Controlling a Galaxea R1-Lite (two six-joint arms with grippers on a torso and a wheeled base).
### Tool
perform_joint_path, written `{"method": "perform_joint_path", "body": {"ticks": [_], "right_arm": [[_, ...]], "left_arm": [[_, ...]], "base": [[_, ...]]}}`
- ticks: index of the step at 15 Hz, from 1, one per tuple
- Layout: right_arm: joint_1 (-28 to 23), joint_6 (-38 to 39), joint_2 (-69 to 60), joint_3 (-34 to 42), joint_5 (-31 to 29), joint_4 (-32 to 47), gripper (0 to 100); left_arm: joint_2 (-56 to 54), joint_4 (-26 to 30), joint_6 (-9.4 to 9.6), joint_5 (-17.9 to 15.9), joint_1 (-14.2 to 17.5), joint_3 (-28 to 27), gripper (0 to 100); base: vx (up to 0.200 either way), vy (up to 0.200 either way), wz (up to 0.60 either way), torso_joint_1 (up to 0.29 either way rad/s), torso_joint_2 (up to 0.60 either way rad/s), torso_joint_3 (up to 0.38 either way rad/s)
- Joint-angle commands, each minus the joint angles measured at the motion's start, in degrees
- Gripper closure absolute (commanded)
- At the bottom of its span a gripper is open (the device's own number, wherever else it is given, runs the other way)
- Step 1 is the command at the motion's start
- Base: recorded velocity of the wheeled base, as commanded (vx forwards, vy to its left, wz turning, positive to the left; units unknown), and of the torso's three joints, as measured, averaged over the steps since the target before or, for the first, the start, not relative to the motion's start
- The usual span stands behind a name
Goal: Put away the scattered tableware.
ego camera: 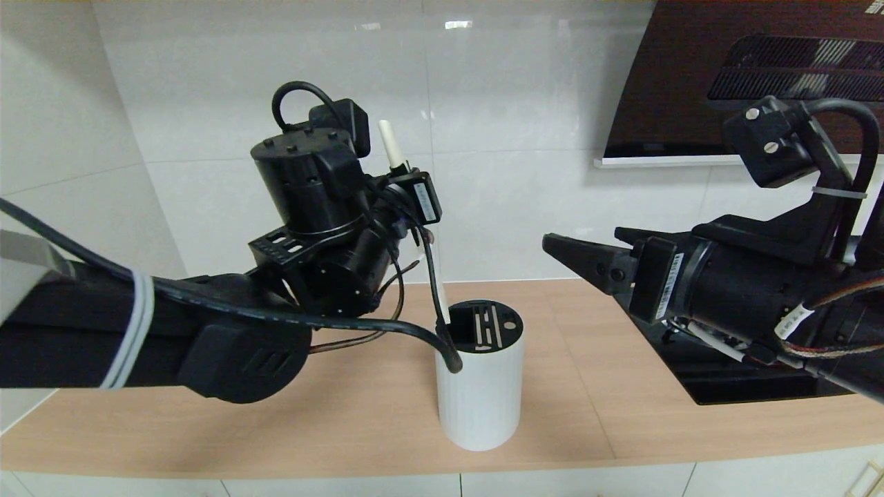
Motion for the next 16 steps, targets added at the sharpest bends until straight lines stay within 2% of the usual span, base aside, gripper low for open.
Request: {"method": "perform_joint_path", "body": {"ticks": [1, 2, 3, 6, 16], "right_arm": [[0.0, 0.0, 0.6, 0.0, 0.1, 0.0, 0], [0.0, 0.0, 0.9, 0.0, 0.1, 0.0, 0], [0.0, 0.0, 1.4, 0.0, 0.1, 0.0, 0], [0.0, 0.0, 1.8, 0.0, 0.1, -0.1, 0], [0.0, 0.0, 2.3, 0.2, 0.1, -0.1, 0]], "left_arm": [[5.3, -3.8, 2.32, 1.9, -0.5, -0.5, 100], [6.5, -7.0, 4.08, 2.2, -0.8, -0.4, 100], [7.2, -8.7, 4.87, 2.3, -1.3, -0.2, 100], [8.0, -9.4, 4.69, 2.4, -2.6, 0.0, 100], [13.1, -12.7, 4.61, 2.0, -2.7, -0.5, 100]], "base": [[0.0, 0.0, 0.0, 0.0, 0.0, 0.0], [0.0, 0.0, 0.0, 0.0, 0.0, 0.0], [0.0, 0.0, 0.0, 0.0, 0.0, 0.0], [0.0, 0.0, 0.0, 0.0, 0.0, 0.0], [0.0, 0.0, 0.0, 0.0, 0.0, 0.0]]}}
